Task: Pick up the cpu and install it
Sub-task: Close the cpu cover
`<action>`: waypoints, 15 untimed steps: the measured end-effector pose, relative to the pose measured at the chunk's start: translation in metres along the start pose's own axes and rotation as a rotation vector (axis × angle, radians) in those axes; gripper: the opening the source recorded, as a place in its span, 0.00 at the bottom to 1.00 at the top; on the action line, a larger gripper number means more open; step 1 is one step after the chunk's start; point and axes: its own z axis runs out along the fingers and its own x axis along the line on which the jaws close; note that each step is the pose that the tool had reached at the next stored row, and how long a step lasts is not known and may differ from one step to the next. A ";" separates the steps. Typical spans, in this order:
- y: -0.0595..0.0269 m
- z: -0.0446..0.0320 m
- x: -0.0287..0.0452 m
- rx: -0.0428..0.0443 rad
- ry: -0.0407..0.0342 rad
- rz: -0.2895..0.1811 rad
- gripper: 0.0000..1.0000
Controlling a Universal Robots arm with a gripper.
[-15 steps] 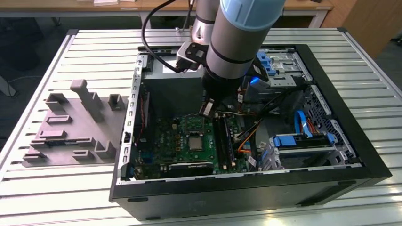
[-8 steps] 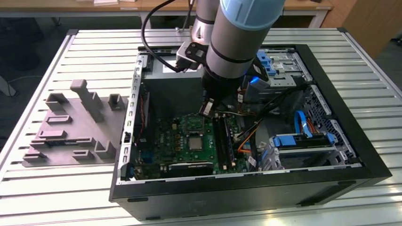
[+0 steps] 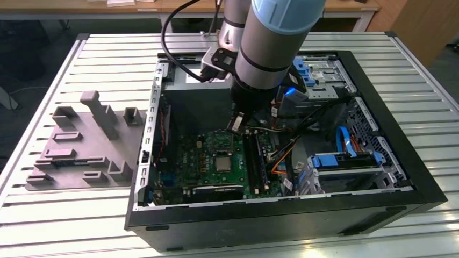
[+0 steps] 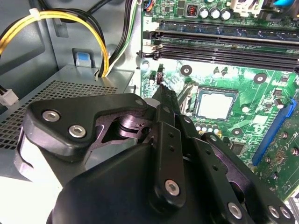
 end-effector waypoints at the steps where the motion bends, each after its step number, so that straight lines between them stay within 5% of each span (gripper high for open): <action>1: 0.0001 -0.0001 0.0000 -0.0002 0.0002 0.000 0.11; 15: 0.0019 -0.0026 0.0004 -0.0006 0.0002 0.000 0.11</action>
